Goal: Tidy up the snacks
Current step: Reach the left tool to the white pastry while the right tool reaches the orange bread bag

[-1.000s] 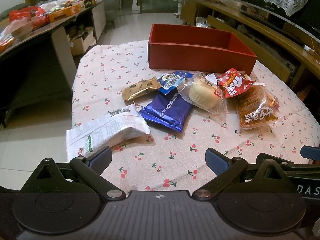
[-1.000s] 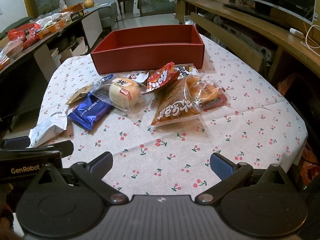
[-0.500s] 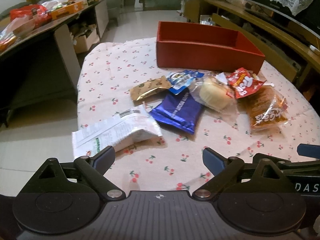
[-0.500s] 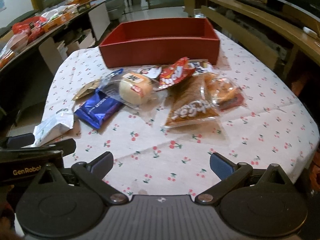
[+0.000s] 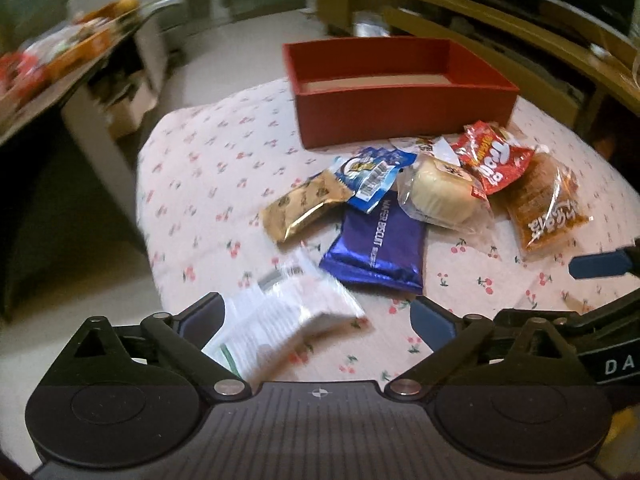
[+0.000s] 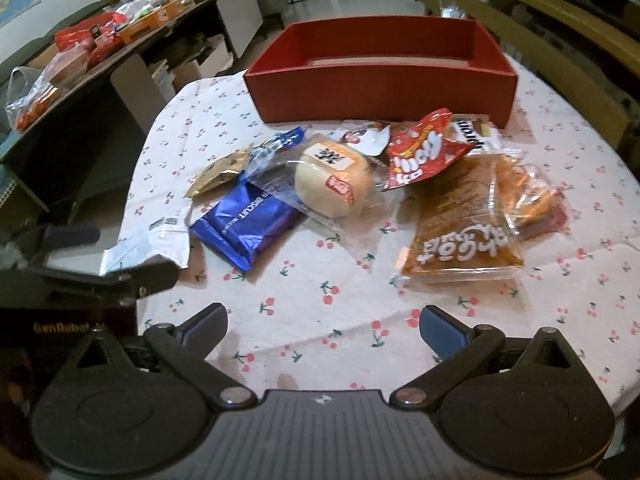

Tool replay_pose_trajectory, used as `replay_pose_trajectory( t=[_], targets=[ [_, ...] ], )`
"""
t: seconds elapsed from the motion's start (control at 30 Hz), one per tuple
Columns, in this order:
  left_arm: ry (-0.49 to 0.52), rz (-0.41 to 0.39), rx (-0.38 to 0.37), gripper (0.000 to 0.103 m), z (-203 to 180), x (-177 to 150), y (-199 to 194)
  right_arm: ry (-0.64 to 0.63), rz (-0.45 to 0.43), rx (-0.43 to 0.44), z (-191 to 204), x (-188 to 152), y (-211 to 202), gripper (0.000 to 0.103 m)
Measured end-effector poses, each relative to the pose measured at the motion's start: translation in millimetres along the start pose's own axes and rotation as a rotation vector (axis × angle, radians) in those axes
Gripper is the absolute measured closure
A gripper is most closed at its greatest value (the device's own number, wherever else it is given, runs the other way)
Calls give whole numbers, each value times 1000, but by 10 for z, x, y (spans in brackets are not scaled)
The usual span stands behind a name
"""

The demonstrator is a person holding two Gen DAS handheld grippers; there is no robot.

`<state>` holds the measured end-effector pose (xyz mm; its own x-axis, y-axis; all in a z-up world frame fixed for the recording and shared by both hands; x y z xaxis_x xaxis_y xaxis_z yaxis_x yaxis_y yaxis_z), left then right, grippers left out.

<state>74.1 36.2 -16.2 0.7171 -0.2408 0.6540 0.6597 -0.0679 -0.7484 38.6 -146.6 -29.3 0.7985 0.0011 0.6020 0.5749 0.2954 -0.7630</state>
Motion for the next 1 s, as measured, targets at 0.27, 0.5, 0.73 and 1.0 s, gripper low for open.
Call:
replay_pose_trajectory(
  t=[0.27,0.5,0.73,1.0],
  targets=[
    [206,87,-140,2,108,103,334,12,70,48,48,42,140,0],
    [257,182,-229,3,173,34,564,15,96,47,36,85,213,0],
    [183,249,-246,15,195,-70,607,12,88,48,-7,116,191,0],
    [94,246,-203,40,-67,-15,480,56,43,20,-259,201,28,0]
  ],
)
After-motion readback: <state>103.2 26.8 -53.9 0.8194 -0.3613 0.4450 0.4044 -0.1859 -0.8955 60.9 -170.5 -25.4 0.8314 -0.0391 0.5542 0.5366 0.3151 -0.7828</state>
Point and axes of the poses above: each gripper's, at about its wrist camera, not at the fingertips, and y roughly the way its jaws point, z to its left, x to its top, the point moved 2 cm from there along y, roughly the way its jaws point, and after that the axes turned 5 degrees about -z, right-handed, at the moved point
